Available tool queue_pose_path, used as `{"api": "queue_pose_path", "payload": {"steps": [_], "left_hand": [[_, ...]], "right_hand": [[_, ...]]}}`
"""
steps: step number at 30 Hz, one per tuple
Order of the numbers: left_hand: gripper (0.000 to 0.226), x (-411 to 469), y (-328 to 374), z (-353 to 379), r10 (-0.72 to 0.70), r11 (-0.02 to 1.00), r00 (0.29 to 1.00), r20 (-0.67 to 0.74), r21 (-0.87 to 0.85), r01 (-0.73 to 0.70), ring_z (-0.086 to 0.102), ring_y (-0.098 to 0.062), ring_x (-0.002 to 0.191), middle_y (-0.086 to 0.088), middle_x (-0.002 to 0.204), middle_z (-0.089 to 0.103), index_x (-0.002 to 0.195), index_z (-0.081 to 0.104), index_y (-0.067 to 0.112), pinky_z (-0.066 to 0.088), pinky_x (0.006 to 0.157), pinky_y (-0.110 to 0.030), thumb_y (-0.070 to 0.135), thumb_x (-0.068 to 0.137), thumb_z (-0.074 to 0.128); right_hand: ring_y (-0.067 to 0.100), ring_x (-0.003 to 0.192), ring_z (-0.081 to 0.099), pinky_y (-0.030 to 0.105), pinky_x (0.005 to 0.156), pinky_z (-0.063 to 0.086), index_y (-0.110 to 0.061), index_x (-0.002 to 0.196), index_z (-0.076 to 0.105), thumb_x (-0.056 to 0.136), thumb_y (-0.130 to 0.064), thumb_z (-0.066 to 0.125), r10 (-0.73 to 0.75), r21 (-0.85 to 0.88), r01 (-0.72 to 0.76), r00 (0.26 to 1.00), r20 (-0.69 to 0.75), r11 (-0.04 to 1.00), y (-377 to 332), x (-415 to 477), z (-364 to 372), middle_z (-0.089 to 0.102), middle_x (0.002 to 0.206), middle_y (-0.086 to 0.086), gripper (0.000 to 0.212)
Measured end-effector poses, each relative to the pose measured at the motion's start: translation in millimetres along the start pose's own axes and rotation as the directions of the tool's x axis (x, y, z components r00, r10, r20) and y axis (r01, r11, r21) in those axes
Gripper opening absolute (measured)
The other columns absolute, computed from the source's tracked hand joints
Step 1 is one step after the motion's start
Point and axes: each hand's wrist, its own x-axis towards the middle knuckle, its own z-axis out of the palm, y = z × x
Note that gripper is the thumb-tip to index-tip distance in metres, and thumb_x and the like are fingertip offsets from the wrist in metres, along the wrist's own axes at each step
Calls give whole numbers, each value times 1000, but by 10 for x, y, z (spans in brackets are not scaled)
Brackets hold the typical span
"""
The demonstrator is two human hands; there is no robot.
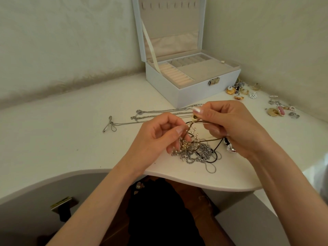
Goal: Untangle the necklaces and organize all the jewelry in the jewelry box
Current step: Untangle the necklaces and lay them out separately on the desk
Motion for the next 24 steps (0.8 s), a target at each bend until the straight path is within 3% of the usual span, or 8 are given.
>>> {"api": "queue_pose_path", "payload": {"steps": [8, 10, 13, 17, 19, 21, 24], "left_hand": [[18, 21, 36, -31, -73, 996, 989, 131, -41, 79, 61, -17, 50, -7, 71, 70, 97, 60, 16, 47, 46, -21, 13, 91, 43], [20, 17, 47, -27, -87, 993, 982, 166, -66, 99, 61, -17, 51, -8, 71, 70, 98, 63, 17, 47, 47, -21, 13, 92, 44], [18, 25, 70, -16, -96, 992, 984, 147, -65, 106, 59, -18, 48, -9, 68, 69, 92, 66, 22, 46, 45, -21, 20, 89, 49], [19, 43, 78, 1, -85, 996, 994, 72, -8, 86, 53, -14, 38, -6, 57, 66, 96, 62, 6, 41, 38, -20, 23, 90, 54], [22, 37, 83, 6, -90, 996, 995, 45, -20, 91, 51, -13, 35, -5, 54, 65, 92, 62, 7, 38, 37, -19, 25, 86, 52], [20, 33, 91, 2, -99, 993, 995, 30, -60, 101, 50, -13, 34, -6, 53, 64, 88, 62, 9, 37, 36, -18, 26, 86, 50], [18, 41, 75, -22, -106, 983, 994, 20, -149, 108, 50, -13, 34, -6, 53, 63, 83, 64, 15, 36, 36, -15, 24, 91, 51]], "right_hand": [[9, 41, 23, 25, 45, 13, -17, 59, 69, 68, -34, 68, -21, 13, 20, 999, 35, 1000, 5, 13, 19, 36, 43, 2, 19], [9, 42, 24, 21, 44, 14, -16, 62, 69, 68, -35, 69, -28, 8, 27, 999, 33, 1000, 9, 22, 26, 39, 50, 12, 20], [10, 42, 24, 17, 41, 19, -12, 67, 68, 66, -35, 70, -53, -20, 54, 998, 25, 998, 10, 38, 41, 40, 51, 12, 22], [8, 43, 30, 14, 41, 25, -11, 72, 68, 65, -33, 71, -83, -64, 85, 996, 37, 994, 10, 52, 95, 42, 47, 1, 24], [8, 50, 42, 14, 46, 33, -16, 76, 68, 66, -30, 74, -131, -105, 131, 991, 2, 986, 19, 59, 103, 54, 59, 3, 18], [7, 63, 50, 18, 58, 41, -22, 79, 67, 70, -25, 77, -236, -185, 217, 968, -85, 959, 51, 46, 91, 62, 72, -7, 14], [1, 66, 48, 13, 64, 37, -25, 70, 63, 69, -36, 77, -407, -342, 338, 900, -155, 877, 122, -49, 95, 60, 73, -12, 17]]}}
